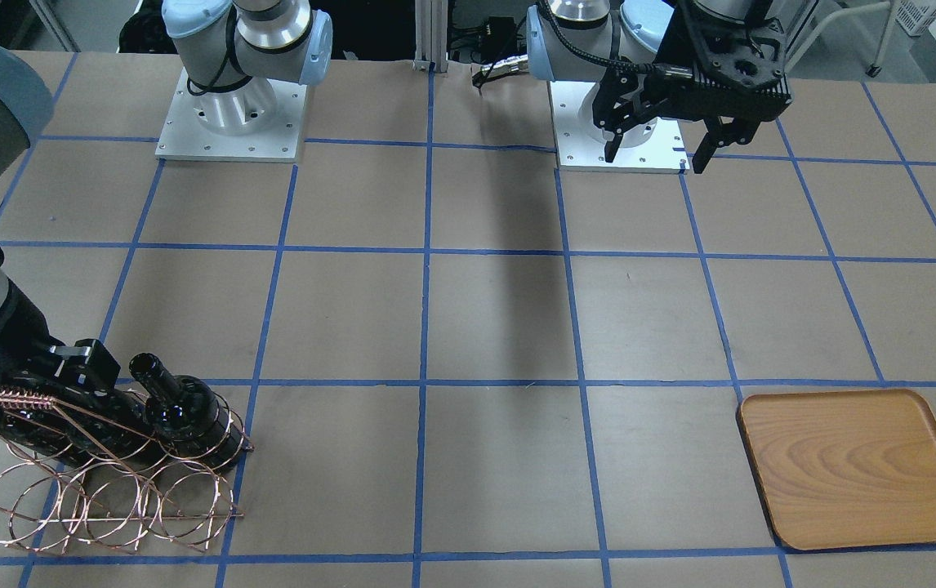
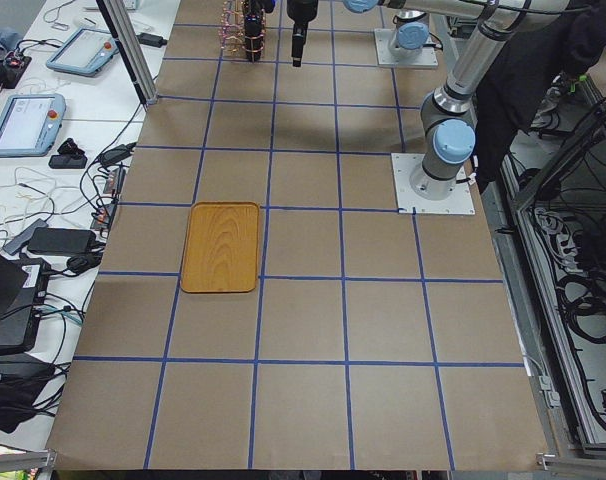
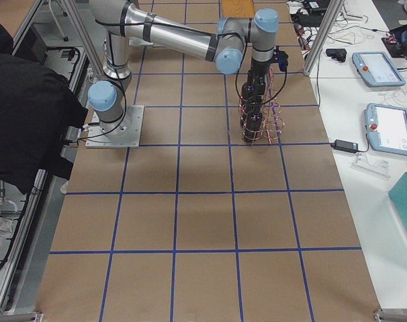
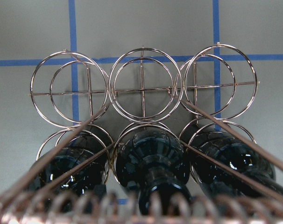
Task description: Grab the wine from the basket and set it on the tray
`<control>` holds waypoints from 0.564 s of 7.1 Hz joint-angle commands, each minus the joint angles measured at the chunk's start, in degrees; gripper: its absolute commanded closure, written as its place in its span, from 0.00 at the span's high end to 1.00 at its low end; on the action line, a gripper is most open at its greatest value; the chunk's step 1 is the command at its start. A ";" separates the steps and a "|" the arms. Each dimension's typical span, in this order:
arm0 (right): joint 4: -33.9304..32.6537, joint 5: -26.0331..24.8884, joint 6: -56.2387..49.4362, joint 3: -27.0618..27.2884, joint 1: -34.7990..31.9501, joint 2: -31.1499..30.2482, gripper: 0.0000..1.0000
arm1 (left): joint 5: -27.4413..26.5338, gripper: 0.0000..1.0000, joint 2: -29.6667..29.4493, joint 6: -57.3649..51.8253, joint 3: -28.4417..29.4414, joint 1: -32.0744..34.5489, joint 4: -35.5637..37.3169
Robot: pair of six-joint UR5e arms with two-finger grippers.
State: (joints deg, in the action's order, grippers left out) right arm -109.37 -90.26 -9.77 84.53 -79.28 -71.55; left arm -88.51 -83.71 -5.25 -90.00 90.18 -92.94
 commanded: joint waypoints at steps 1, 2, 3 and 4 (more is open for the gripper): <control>-0.23 0.00 0.19 -0.07 0.00 0.27 0.63 | 0.00 1.00 0.04 -0.02 0.00 0.00 -0.05; -0.66 0.00 0.36 -0.07 0.00 0.35 0.63 | 0.00 1.00 0.04 0.06 0.00 0.00 0.04; -0.67 -0.09 0.37 -0.07 0.00 0.44 0.57 | 0.00 1.00 0.04 0.06 0.00 0.00 0.04; -0.58 -0.26 0.45 -0.07 0.00 0.36 0.52 | 0.00 1.00 0.12 0.06 0.00 0.00 -0.05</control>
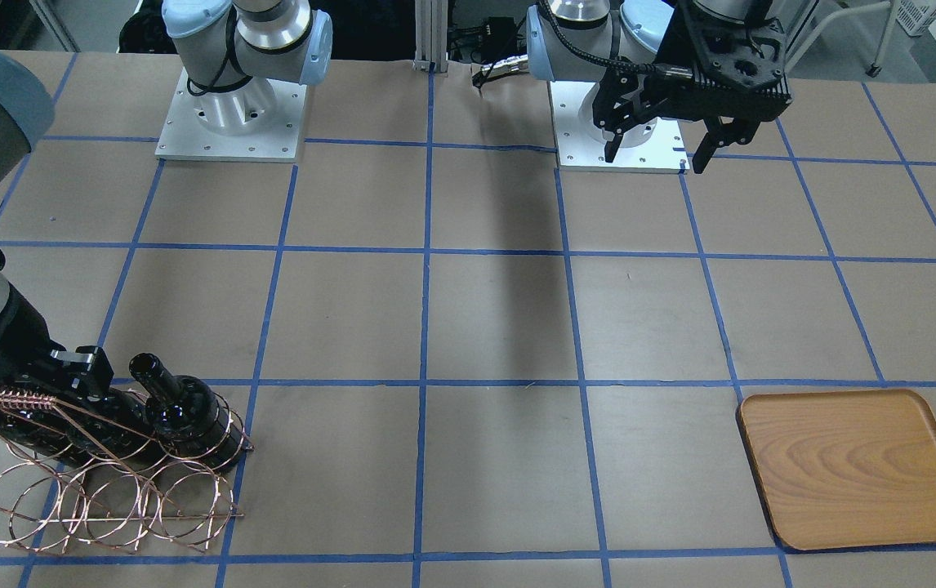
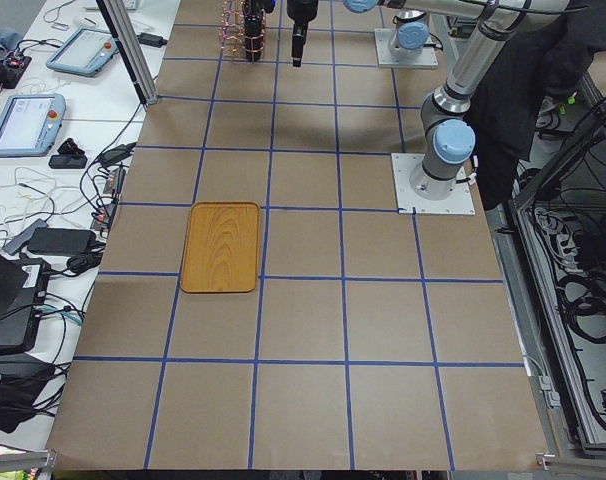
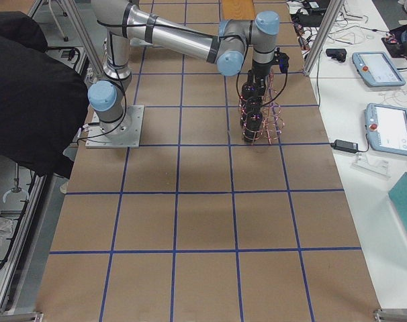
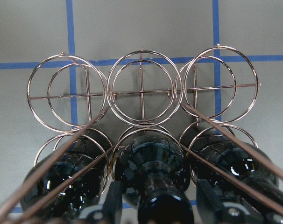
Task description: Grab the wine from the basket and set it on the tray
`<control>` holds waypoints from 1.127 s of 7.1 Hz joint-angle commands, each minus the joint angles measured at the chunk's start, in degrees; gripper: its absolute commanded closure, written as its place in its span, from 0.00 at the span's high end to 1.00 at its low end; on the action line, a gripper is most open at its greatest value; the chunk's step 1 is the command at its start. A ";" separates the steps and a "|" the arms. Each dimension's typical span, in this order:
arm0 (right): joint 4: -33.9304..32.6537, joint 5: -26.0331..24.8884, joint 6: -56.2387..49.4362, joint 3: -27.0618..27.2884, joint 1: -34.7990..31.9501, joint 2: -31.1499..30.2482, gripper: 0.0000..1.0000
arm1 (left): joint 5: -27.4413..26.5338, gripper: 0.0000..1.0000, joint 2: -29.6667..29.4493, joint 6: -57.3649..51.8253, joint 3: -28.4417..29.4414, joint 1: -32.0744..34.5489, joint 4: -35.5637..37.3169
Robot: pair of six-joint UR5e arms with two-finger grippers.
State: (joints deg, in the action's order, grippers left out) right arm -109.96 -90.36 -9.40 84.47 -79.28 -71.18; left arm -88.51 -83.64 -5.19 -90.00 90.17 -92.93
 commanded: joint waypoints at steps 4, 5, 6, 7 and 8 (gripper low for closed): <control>0.97 -0.52 0.09 0.09 0.00 -0.28 0.26 | 0.00 1.00 -0.03 0.01 0.00 0.00 0.03; 0.98 -0.51 0.09 0.00 0.00 -0.37 0.23 | -0.09 1.00 0.06 -0.08 0.00 0.00 -0.06; 2.11 -0.43 0.09 -0.09 0.00 -0.71 0.00 | 0.00 1.00 -0.03 -0.08 0.00 0.00 0.03; 2.99 -0.34 0.00 -0.44 0.00 -1.07 0.00 | 0.00 1.00 -0.03 -0.17 0.00 0.00 -0.06; 4.56 -0.34 -0.09 -1.31 0.00 -1.85 0.00 | 0.00 1.00 -0.03 -0.17 0.00 0.00 -0.06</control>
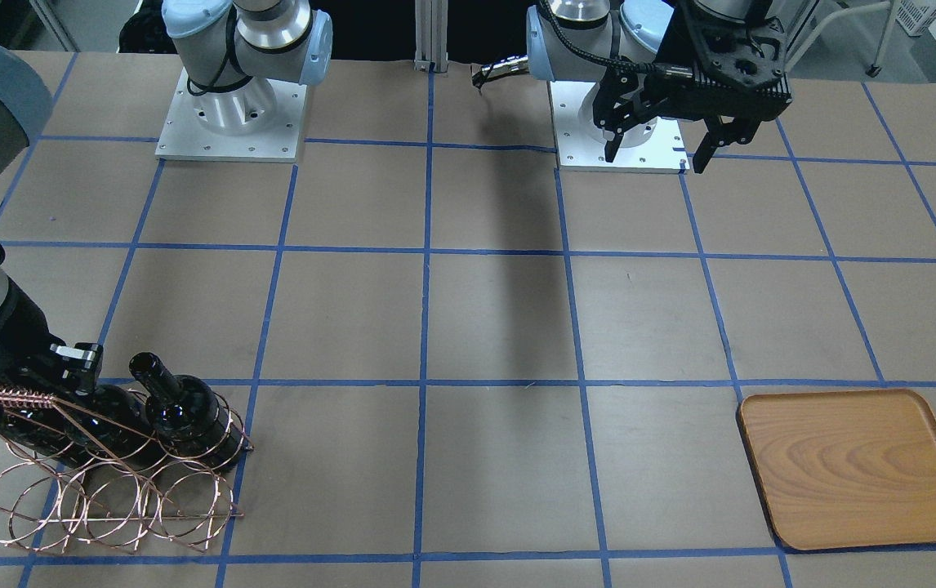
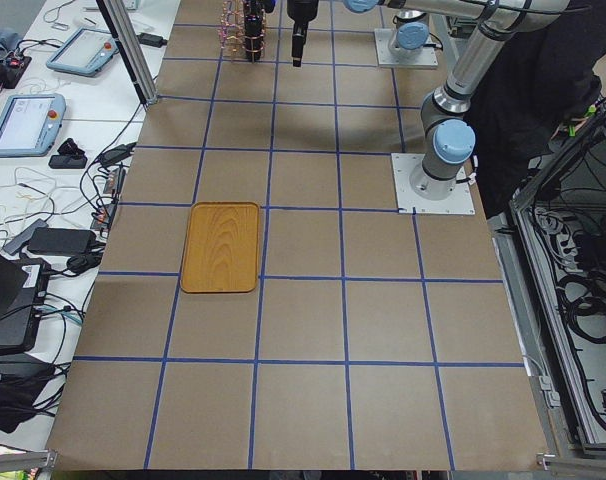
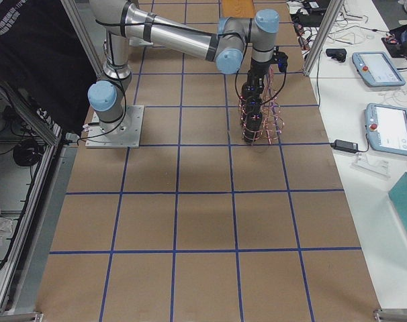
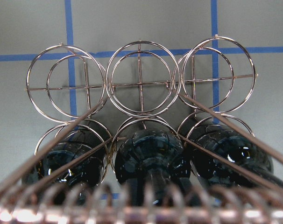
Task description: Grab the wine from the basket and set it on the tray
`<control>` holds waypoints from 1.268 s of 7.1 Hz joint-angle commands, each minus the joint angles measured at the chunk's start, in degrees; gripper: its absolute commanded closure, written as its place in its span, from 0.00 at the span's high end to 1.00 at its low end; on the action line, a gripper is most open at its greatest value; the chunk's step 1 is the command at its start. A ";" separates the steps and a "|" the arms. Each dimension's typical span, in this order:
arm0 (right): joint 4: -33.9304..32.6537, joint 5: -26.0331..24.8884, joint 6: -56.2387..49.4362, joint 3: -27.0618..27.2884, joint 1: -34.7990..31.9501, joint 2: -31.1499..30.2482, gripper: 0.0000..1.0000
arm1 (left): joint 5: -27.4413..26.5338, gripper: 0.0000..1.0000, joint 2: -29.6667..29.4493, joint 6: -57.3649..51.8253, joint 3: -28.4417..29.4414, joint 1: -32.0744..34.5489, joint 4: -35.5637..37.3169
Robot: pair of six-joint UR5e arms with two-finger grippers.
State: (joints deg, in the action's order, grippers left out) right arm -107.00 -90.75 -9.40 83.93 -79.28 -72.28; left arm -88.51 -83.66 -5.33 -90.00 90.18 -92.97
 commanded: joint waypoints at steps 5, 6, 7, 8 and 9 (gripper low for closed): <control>12.77 -0.13 -1.50 -5.27 0.00 -4.36 0.00 | -0.08 1.00 -0.02 -0.03 0.00 0.00 -0.02; 13.13 -0.13 -2.46 -5.53 -0.09 -4.37 0.00 | 0.01 1.00 -0.02 -0.03 0.00 0.00 0.06; 12.96 -0.13 -3.08 -5.54 -0.09 -3.84 0.00 | -0.08 1.00 0.07 -0.03 0.00 0.00 -0.02; 12.52 -0.13 -4.13 -5.54 -0.09 -3.58 0.00 | 0.01 1.00 -0.02 -0.03 0.00 0.00 -0.02; 12.43 -0.13 -4.66 -5.54 -0.09 -3.31 0.00 | -0.08 1.00 0.07 -0.12 0.00 0.00 -0.02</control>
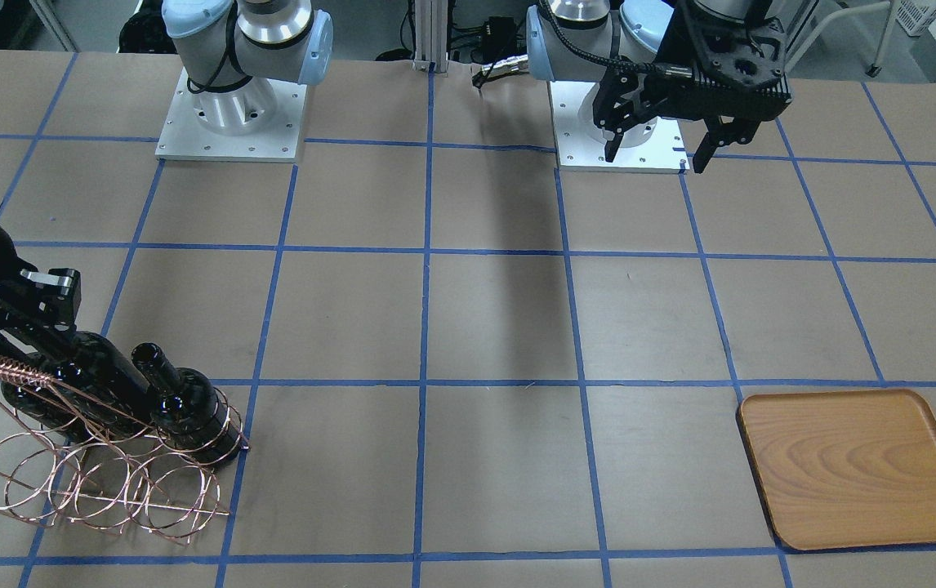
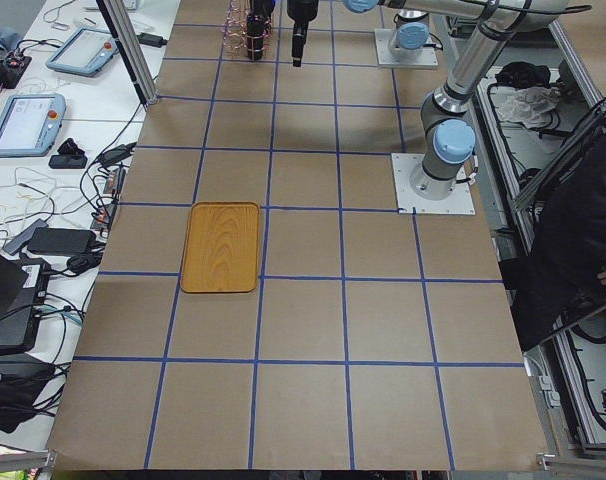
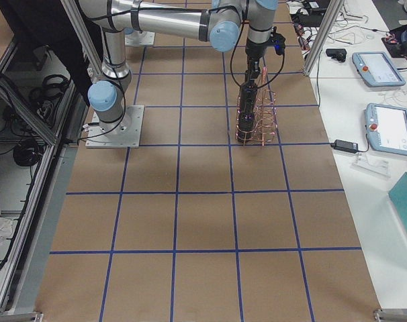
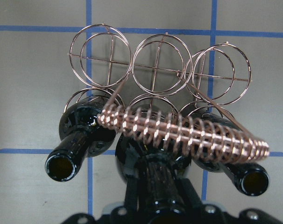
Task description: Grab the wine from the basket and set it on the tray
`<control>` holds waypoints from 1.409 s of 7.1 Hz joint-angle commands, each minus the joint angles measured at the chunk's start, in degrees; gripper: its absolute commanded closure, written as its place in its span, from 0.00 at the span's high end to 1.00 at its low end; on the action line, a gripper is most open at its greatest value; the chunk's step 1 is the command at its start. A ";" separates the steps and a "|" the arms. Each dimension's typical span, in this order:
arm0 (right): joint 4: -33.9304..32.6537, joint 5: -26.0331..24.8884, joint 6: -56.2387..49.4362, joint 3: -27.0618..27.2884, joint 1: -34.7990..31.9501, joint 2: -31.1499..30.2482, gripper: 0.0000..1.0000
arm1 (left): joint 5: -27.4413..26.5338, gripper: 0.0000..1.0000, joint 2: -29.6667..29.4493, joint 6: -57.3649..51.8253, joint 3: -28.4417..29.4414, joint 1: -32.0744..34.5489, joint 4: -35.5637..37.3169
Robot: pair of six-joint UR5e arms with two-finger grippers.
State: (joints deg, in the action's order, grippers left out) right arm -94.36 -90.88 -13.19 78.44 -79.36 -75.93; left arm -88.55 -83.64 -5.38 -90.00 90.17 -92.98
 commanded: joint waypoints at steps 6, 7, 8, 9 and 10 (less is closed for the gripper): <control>-4.07 -0.18 -6.50 0.05 -0.01 3.94 0.00 | -0.05 1.00 -0.03 -0.07 -0.09 0.00 -0.01; -5.38 -0.18 -8.15 0.14 0.08 5.08 0.00 | 0.04 1.00 -0.04 -0.07 -0.09 0.00 -0.01; -5.83 -0.09 -8.08 0.23 -0.01 5.79 0.00 | -0.05 1.00 0.05 -0.07 0.00 0.00 -0.01; -5.92 -0.09 -7.91 0.31 0.08 6.23 0.10 | 0.04 1.00 -0.03 -0.07 0.00 0.00 -0.01; -5.92 -0.18 -7.91 0.58 -0.01 6.32 0.26 | -0.05 1.00 0.05 -0.07 -0.09 0.00 -0.01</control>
State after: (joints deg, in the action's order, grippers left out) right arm -100.14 -91.00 -21.09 78.78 -79.32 -69.94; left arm -88.55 -83.64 -5.45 -90.03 90.17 -92.99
